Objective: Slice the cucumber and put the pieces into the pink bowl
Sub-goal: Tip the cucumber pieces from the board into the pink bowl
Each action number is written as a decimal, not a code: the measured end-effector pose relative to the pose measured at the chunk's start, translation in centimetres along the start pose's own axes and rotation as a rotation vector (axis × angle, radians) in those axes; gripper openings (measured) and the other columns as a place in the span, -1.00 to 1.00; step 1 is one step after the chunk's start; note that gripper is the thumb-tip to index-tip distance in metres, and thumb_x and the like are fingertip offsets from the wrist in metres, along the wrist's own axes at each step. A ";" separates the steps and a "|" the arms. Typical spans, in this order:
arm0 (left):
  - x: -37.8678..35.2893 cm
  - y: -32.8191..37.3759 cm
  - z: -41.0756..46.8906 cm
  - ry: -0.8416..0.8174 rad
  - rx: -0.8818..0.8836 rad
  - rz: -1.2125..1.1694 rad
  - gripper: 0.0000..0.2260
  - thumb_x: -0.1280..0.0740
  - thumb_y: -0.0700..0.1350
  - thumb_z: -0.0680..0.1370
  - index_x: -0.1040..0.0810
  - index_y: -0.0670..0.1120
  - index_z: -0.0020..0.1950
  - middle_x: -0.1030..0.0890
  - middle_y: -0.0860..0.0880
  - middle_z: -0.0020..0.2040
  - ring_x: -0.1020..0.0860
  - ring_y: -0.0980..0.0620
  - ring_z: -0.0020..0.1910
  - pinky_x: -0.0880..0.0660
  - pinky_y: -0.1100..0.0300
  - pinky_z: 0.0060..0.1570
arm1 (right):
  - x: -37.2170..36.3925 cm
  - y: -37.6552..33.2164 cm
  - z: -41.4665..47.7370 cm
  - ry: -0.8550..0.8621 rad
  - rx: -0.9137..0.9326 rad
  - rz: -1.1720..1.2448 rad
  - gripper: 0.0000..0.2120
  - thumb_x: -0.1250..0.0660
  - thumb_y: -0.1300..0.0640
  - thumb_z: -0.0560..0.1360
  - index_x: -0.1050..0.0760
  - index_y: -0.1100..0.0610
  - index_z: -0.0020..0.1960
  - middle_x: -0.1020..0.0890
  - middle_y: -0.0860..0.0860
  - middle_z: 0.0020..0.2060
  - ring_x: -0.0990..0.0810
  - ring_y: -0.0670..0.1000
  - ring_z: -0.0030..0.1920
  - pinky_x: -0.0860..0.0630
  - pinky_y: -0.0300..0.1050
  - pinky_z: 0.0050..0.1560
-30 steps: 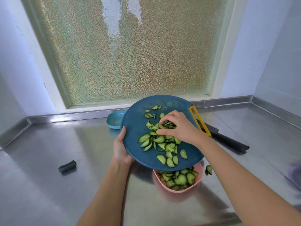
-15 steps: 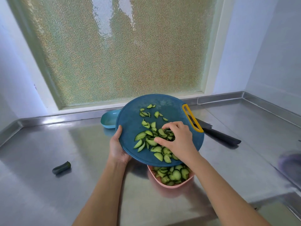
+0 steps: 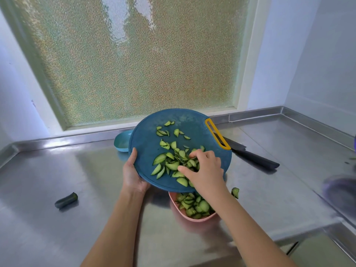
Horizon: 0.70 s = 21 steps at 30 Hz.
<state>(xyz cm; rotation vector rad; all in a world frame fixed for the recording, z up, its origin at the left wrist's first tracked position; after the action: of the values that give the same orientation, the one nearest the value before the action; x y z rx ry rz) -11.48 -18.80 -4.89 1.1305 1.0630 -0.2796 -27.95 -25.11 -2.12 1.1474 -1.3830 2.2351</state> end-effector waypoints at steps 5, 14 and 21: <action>0.0 0.1 -0.1 0.014 -0.015 -0.001 -0.56 -0.07 0.02 0.62 -0.72 -0.09 -0.09 -0.65 -0.17 0.05 -0.64 -0.15 -0.03 -0.60 -0.11 -0.10 | -0.5 -0.2 -1.9 0.010 -0.019 0.025 -0.56 -0.36 -0.15 0.46 -0.33 -0.07 0.26 -0.32 -0.06 0.19 -0.27 0.01 0.23 -0.34 -0.04 0.17; -0.3 0.1 -0.3 0.041 -0.007 0.014 -0.57 -0.08 0.03 0.62 -0.71 -0.10 -0.10 -0.66 -0.17 0.04 -0.65 -0.14 -0.04 -0.61 -0.05 -0.20 | -0.1 -0.1 -3.8 0.033 -0.035 0.090 -0.54 -0.33 -0.10 0.51 -0.29 -0.04 0.34 -0.29 -0.09 0.23 -0.26 -0.07 0.28 -0.25 -0.26 0.19; -0.6 0.1 -0.4 0.052 -0.023 0.018 -0.54 -0.06 0.01 0.63 -0.72 -0.09 -0.14 -0.67 -0.16 0.00 -0.66 -0.13 -0.07 -0.61 -0.03 -0.23 | 1.0 0.4 -4.9 0.071 0.085 0.154 -0.68 -0.17 0.04 0.61 -0.43 0.00 0.34 -0.39 -0.13 0.22 -0.33 -0.14 0.28 -0.23 -0.27 0.35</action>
<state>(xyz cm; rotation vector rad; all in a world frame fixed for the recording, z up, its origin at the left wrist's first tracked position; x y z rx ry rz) -11.96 -18.58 -4.31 1.1308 1.0984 -0.2241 -31.20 -21.35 -2.76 1.0072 -1.4040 2.4374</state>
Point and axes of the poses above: each hand's wrist, its own z-axis towards the middle knuckle, its own x-axis out of the back of the hand, y = z × x, the point moved 4 cm from there along z, towards the middle knuckle
